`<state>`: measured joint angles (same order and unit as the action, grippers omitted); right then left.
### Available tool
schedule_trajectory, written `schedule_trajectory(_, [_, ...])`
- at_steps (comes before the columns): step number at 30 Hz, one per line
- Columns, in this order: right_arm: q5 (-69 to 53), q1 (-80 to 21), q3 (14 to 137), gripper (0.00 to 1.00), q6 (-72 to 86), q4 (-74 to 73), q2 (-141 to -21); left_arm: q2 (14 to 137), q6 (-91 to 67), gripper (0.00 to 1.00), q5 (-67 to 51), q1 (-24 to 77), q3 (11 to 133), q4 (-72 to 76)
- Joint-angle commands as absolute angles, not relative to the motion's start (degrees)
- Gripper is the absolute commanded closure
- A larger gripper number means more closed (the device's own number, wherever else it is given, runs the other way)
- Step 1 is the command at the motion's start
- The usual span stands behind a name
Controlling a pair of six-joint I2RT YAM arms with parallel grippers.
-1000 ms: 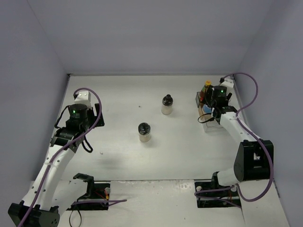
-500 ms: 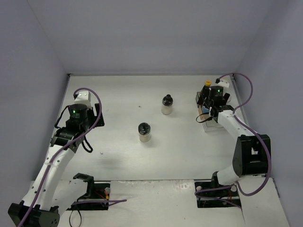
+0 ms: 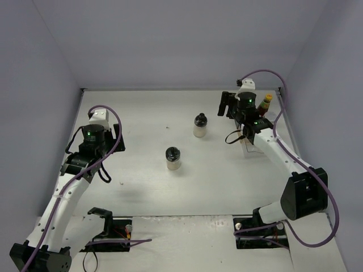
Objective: Organize the condiment bottles
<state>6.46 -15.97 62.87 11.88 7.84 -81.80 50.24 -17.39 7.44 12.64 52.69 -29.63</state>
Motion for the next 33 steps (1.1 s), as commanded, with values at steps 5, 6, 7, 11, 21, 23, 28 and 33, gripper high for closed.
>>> schedule_trajectory(5, [0.6, -17.4, 66.4, 0.22, 10.9, 12.4, -81.7, 50.0, -18.1, 0.26, 7.2, 12.3, 54.3, -25.9])
schedule_trajectory(6, [0.5, -17.8, 66.4, 0.22, 10.7, 12.6, -81.9, 50.2, -18.1, 0.26, 7.1, 12.2, 54.4, -25.9])
schedule_trajectory(7, [-2.3, -17.8, 66.4, 0.22, 10.3, 12.9, -82.4, 50.1, -18.1, 0.26, 7.0, 12.2, 54.5, -26.0])
schedule_trajectory(11, [-6.8, -18.9, 66.9, 0.22, 8.9, 13.7, -84.9, 50.1, -18.1, 0.26, 7.2, 12.3, 54.4, -26.0])
schedule_trajectory(21, [-9.4, -22.9, 70.8, 0.26, 7.4, 15.9, -94.5, 50.0, -18.1, 0.26, 7.6, 12.3, 54.3, -26.0])
schedule_trajectory(23, [-9.4, -23.1, 71.8, 0.27, 7.1, 16.1, -95.6, 49.9, -18.1, 0.26, 7.6, 12.3, 54.3, -26.0])
schedule_trajectory(28, [-9.0, -23.6, 73.2, 0.30, 5.9, 17.2, -99.4, 49.9, -18.1, 0.26, 7.6, 12.2, 54.3, -26.0])
schedule_trajectory(33, [-8.0, -24.0, 74.1, 0.37, 5.1, 17.9, -101.9, 49.8, -18.1, 0.26, 7.6, 12.2, 54.3, -26.0])
